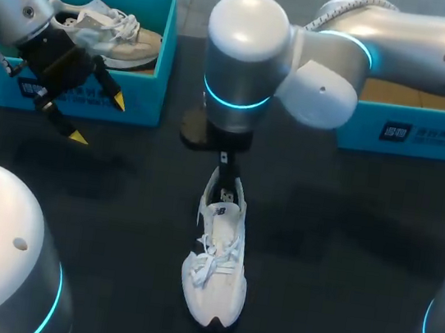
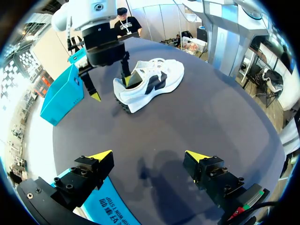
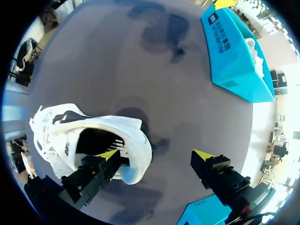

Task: Take the shoe out of the shoebox, open the shoe tongue, remove and reinsert the insole, then place the shoe into the shoebox

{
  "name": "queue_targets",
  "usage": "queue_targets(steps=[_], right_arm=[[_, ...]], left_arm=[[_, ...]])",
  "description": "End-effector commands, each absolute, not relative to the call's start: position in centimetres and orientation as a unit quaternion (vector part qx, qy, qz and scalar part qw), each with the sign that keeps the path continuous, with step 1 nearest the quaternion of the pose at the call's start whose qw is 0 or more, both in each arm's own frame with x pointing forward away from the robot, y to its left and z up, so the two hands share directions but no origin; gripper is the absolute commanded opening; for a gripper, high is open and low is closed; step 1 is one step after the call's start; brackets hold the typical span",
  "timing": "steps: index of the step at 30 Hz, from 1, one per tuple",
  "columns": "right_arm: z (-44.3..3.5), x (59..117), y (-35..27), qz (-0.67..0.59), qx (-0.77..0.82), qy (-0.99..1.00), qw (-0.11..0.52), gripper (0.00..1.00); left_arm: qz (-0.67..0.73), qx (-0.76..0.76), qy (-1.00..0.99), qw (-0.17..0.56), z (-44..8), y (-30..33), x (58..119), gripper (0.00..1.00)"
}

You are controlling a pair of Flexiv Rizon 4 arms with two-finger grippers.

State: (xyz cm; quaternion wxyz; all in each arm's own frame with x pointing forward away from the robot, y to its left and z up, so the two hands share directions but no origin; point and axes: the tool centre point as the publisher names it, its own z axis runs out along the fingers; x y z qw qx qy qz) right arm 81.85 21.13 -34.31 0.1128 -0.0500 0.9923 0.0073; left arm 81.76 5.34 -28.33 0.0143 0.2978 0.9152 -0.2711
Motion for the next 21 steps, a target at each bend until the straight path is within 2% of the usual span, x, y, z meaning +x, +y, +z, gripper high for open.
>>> queue_targets(steps=[1,9,13,21], right_arm=[[-35.4,82.4,20.9,0.01,-0.049,0.993,0.107,1.0],[-36.4,83.0,20.4,0.014,-0.045,0.993,0.104,0.99],[-37.1,83.2,20.4,0.014,-0.046,0.994,0.094,0.9],[-37.4,83.0,20.6,0.004,-0.049,0.996,0.075,0.9]], left_arm=[[-0.27,0.298,0.916,0.014,-28.3,5.4,81.7,1.0],[-0.27,0.298,0.916,0.014,-28.3,5.4,81.7,1.0],[-0.27,0.298,0.916,0.014,-28.3,5.4,81.7,1.0],[-0.27,0.298,0.916,0.014,-28.3,5.4,81.7,1.0]])
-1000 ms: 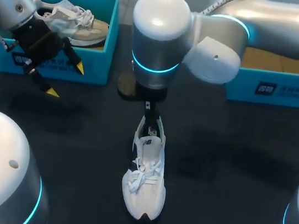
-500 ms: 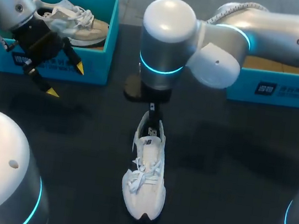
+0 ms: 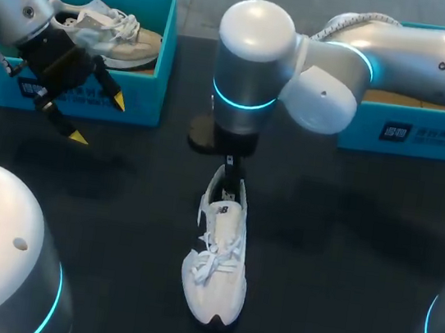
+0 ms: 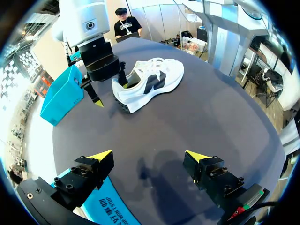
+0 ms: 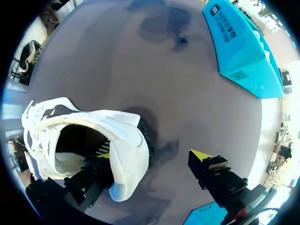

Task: Take the shoe out of the shoebox, open the shoe tongue, remove and reinsert the insole, then place the shoe into the shoebox

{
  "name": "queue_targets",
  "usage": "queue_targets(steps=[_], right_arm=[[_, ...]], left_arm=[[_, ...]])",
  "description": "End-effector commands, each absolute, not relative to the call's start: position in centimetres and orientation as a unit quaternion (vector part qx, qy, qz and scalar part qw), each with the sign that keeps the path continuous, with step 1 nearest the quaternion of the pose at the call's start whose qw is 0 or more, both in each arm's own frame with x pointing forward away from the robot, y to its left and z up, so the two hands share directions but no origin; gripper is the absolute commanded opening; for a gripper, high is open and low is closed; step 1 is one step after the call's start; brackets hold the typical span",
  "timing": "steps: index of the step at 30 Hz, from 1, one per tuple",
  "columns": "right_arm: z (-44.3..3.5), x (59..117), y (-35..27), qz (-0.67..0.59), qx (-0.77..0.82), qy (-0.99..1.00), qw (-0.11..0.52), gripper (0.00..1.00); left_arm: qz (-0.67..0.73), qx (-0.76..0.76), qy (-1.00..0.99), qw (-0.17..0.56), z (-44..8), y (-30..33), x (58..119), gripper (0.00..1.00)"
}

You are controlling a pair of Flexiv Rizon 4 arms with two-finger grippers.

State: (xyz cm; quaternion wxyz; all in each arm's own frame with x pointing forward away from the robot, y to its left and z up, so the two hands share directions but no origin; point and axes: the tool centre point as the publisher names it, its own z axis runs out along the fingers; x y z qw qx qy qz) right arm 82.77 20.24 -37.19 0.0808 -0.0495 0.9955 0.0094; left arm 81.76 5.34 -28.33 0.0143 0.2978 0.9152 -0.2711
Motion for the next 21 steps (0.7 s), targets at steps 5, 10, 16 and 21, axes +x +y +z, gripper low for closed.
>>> queue_targets(steps=[5,10,16,21], right_arm=[[-37.7,82.6,20.7,0.007,-0.044,0.997,0.068,0.91],[-37.2,82.3,21.0,0.012,-0.038,0.997,0.07,0.89],[-37.0,82.0,21.4,0.014,-0.036,0.997,0.071,0.9],[-36.8,81.7,21.6,0.008,-0.034,0.997,0.07,0.89]], left_arm=[[-0.27,0.298,0.916,0.014,-28.3,5.4,81.7,1.0],[-0.27,0.298,0.916,0.014,-28.3,5.4,81.7,1.0],[-0.27,0.298,0.916,0.014,-28.3,5.4,81.7,1.0],[-0.27,0.298,0.916,0.014,-28.3,5.4,81.7,1.0]])
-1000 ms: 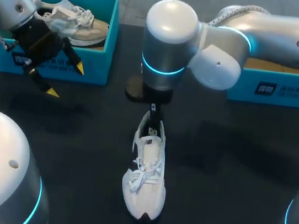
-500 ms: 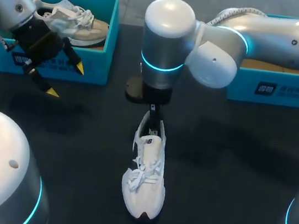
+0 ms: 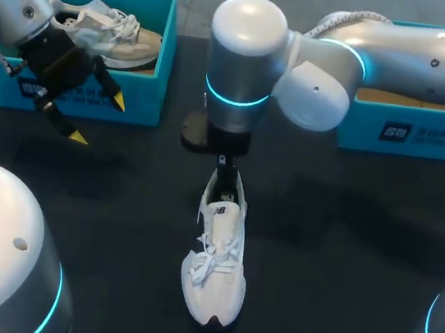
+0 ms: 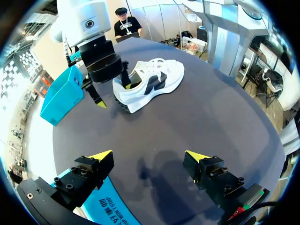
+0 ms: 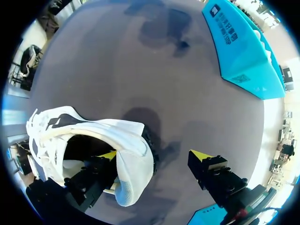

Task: Take the shoe out of the shoebox, open the shoe tongue, remove and reinsert the insole, then place the shoe into the shoebox

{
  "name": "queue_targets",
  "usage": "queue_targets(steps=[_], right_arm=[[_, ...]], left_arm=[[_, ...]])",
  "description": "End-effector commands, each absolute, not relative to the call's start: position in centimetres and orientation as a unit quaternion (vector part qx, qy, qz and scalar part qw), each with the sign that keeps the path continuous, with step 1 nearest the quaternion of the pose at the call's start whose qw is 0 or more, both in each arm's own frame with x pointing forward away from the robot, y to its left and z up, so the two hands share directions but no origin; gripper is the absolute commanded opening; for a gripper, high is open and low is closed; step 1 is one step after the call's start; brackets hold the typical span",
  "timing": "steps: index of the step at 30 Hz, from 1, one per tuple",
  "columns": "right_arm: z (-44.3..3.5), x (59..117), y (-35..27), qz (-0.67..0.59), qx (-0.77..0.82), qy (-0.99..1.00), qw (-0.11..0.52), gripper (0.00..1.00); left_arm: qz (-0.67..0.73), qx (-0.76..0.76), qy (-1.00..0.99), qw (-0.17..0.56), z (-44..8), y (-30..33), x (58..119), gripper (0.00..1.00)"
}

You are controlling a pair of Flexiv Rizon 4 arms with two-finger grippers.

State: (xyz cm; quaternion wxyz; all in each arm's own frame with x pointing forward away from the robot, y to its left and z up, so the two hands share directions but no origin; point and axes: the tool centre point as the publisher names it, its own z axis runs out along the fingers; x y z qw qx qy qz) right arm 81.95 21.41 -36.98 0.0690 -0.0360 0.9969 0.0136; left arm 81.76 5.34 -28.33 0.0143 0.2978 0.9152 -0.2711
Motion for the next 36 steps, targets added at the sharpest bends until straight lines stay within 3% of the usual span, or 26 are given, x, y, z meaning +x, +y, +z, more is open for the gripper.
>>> queue_targets(steps=[1,21,25,28,36], right_arm=[[-36.8,81.7,21.6,0.008,-0.033,0.997,0.071,0.9],[-38.1,80.9,20.6,-0.002,-0.001,0.999,0.038,0.85],[-38.5,81.3,20.4,0.0,0.004,0.999,0.038,0.73],[-38.6,81.6,20.2,-0.002,0.009,0.999,0.038,0.51],[-38.9,81.8,19.8,-0.005,0.014,0.999,0.032,0.47]], left_arm=[[-0.27,0.298,0.916,0.014,-28.3,5.4,81.7,1.0],[-0.27,0.298,0.916,0.014,-28.3,5.4,81.7,1.0],[-0.27,0.298,0.916,0.014,-28.3,5.4,81.7,1.0],[-0.27,0.298,0.916,0.014,-28.3,5.4,81.7,1.0],[-0.27,0.298,0.916,0.014,-28.3,5.4,81.7,1.0]])
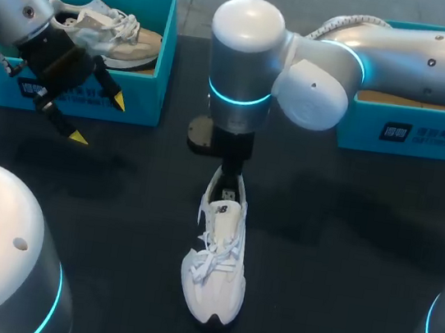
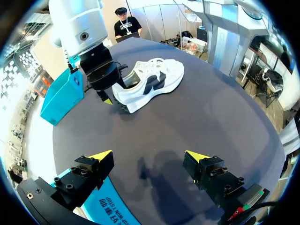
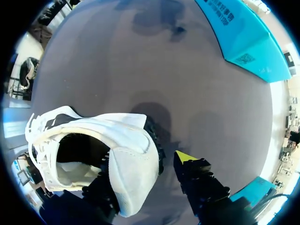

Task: Take the shoe out of the shoebox, open the shoe tongue, remove and reinsert the insole, then place the shoe into the shoebox

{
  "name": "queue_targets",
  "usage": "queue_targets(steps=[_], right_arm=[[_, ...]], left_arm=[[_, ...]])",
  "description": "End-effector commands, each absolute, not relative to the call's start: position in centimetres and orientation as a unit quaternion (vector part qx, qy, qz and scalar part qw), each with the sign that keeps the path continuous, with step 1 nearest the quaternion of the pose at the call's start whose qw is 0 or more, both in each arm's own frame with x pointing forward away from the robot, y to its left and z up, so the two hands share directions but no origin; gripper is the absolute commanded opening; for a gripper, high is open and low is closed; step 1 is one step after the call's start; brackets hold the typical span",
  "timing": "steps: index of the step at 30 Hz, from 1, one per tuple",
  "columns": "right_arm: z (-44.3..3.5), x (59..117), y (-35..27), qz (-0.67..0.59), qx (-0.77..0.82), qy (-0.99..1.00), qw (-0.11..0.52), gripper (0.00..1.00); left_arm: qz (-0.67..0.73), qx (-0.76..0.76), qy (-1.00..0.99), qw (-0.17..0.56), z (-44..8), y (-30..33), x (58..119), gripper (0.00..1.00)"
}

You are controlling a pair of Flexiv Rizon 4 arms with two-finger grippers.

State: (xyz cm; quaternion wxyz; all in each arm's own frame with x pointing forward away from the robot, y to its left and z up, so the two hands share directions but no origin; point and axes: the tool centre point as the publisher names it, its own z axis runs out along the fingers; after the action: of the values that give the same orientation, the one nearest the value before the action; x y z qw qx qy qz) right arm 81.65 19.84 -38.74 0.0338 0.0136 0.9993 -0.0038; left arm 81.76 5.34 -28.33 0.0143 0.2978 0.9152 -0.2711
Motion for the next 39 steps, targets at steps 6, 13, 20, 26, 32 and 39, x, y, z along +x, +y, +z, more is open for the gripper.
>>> queue_targets(steps=[6,13,20,26,32,39], right_arm=[[-38.6,81.6,19.8,-0.005,0.016,0.999,0.035,0.49],[-38.2,81.1,19.7,-0.005,0.025,0.999,0.039,0.58],[-38.5,81.3,19.9,-0.005,0.025,0.999,0.036,0.0],[-38.0,80.9,20.0,-0.003,0.025,0.999,0.036,0.0],[-36.4,80.5,19.7,-0.009,0.031,0.998,0.046,0.0],[-34.2,80.4,19.1,-0.029,0.051,0.997,0.044,0.0]], left_arm=[[-0.27,0.298,0.916,0.014,-28.3,5.4,81.7,1.0],[-0.27,0.298,0.916,0.014,-28.3,5.4,81.7,1.0],[-0.27,0.298,0.916,0.014,-28.3,5.4,81.7,1.0],[-0.27,0.298,0.916,0.014,-28.3,5.4,81.7,1.0],[-0.27,0.298,0.916,0.014,-28.3,5.4,81.7,1.0],[-0.27,0.298,0.916,0.014,-28.3,5.4,81.7,1.0]])
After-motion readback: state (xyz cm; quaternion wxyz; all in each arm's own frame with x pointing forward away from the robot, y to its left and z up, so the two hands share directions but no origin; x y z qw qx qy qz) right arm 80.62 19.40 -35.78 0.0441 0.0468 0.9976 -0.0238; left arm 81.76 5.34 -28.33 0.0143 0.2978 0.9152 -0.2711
